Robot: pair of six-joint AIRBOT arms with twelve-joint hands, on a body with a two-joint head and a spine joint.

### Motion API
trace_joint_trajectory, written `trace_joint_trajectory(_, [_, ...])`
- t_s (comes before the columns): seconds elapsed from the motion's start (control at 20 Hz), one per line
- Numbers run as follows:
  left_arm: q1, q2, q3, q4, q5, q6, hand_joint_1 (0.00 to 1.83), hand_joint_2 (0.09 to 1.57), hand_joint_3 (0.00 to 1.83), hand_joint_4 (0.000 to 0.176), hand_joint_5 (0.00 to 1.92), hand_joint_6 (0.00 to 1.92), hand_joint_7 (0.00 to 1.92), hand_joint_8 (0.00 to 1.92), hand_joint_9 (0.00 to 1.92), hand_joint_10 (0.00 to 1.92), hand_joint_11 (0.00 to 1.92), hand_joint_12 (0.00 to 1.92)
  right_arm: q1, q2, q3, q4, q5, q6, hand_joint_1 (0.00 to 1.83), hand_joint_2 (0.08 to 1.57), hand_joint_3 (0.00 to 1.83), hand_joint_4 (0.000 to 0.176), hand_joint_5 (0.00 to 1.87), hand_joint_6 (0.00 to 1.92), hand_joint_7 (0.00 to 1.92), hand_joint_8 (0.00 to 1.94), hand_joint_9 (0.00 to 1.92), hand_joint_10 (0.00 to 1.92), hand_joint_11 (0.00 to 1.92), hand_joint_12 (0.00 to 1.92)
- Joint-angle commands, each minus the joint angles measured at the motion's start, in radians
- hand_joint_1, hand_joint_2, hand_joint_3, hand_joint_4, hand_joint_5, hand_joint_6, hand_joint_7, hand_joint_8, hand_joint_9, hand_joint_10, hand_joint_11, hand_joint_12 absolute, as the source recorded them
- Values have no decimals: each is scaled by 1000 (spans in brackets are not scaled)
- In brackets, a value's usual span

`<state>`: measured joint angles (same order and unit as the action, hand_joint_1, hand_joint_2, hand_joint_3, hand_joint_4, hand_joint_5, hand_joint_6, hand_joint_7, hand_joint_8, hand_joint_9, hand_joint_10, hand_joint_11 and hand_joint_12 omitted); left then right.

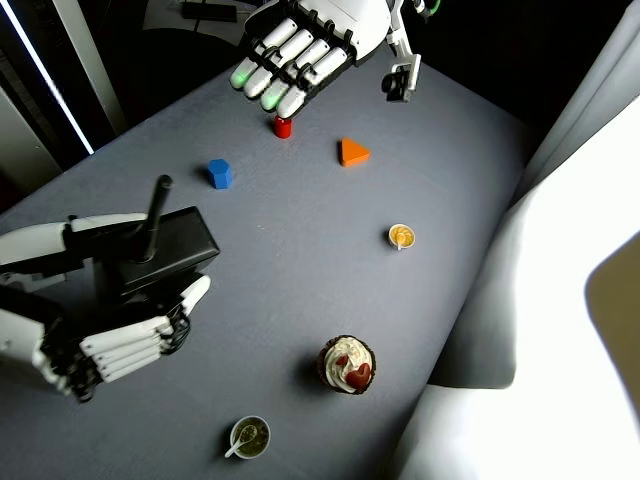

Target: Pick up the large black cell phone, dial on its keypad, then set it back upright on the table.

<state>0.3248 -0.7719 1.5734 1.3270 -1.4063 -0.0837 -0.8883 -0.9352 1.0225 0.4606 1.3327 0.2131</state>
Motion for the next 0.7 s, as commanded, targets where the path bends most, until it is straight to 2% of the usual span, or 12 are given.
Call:
trace_joint_trajectory(0.0, [-32,2,-3,-95,-66,-4,0,1138,4,0,125,5,89,5,92,5,0,257,6,20,5,-8,174,28,1479,1073,1,0,1022,552,1017,849,985,1133,1026,1335])
trace_joint_trajectory(0.15, [-37,-1,-3,-91,-65,-16,0,1171,9,0,128,1,98,2,95,2,0,260,6,52,5,-37,214,32,1499,1055,0,0,1047,544,1033,790,1027,1031,1042,1350])
trace_joint_trajectory(0.2, [-37,-1,-3,-90,-66,-17,37,1195,6,9,132,1,106,2,112,4,0,326,10,62,2,-43,220,32,1500,1045,0,0,1078,506,1072,715,1055,986,1041,1349])
trace_joint_trajectory(0.25, [-37,-1,-2,-89,-68,-17,65,1210,5,24,117,2,105,1,125,6,0,403,15,73,-2,-43,220,33,1418,1058,3,0,1048,625,1084,751,1060,1106,1078,1101])
trace_joint_trajectory(0.3, [-38,-1,0,-86,-73,-17,164,1243,1,57,115,1,152,2,209,15,0,649,22,80,-7,-44,221,36,1399,1070,0,0,1029,666,1063,813,1043,1158,1113,1023])
trace_joint_trajectory(0.35, [-39,-1,2,-82,-74,-17,338,1243,1,92,165,3,284,8,401,60,31,998,22,91,-12,-44,227,37,1397,1066,1,0,1020,700,1082,781,1051,1142,1132,995])
trace_joint_trajectory(0.4, [-41,-1,3,-81,-73,-17,458,1234,0,113,177,1,390,16,548,112,87,1212,22,103,-18,-44,242,39,1397,1065,0,0,1004,734,1100,754,1055,1131,1146,992])
trace_joint_trajectory(0.45, [-42,-2,3,-80,-73,-17,493,1286,1,121,134,0,561,7,662,457,197,1369,22,113,-26,-44,249,39,1397,1064,0,0,1032,689,1077,807,1058,1119,1151,993])
trace_joint_trajectory(0.5, [-44,-2,3,-80,-71,-18,600,1299,2,136,128,0,754,27,761,817,371,1501,28,121,-35,-44,249,39,1399,1059,0,0,1048,683,1087,787,1066,1098,1146,979])
trace_joint_trajectory(0.55, [-46,-2,3,-80,-67,-19,708,1296,1,140,141,1,853,38,778,1020,476,1563,37,129,-43,-49,249,39,1399,1060,0,0,1034,702,1089,781,1069,1097,1149,965])
trace_joint_trajectory(0.6, [-48,-2,3,-80,-67,-22,1162,1254,10,159,115,50,740,1138,696,1399,680,1732,47,133,-48,-60,249,39,1482,1045,0,0,1046,629,1093,698,1079,948,1069,1255])
trace_joint_trajectory(0.65, [-52,-2,3,-79,-67,-27,1244,1272,4,164,125,28,677,1421,695,1474,713,1790,54,135,-51,-70,249,37,1498,1042,0,0,1058,618,1105,650,1076,928,1031,1343])
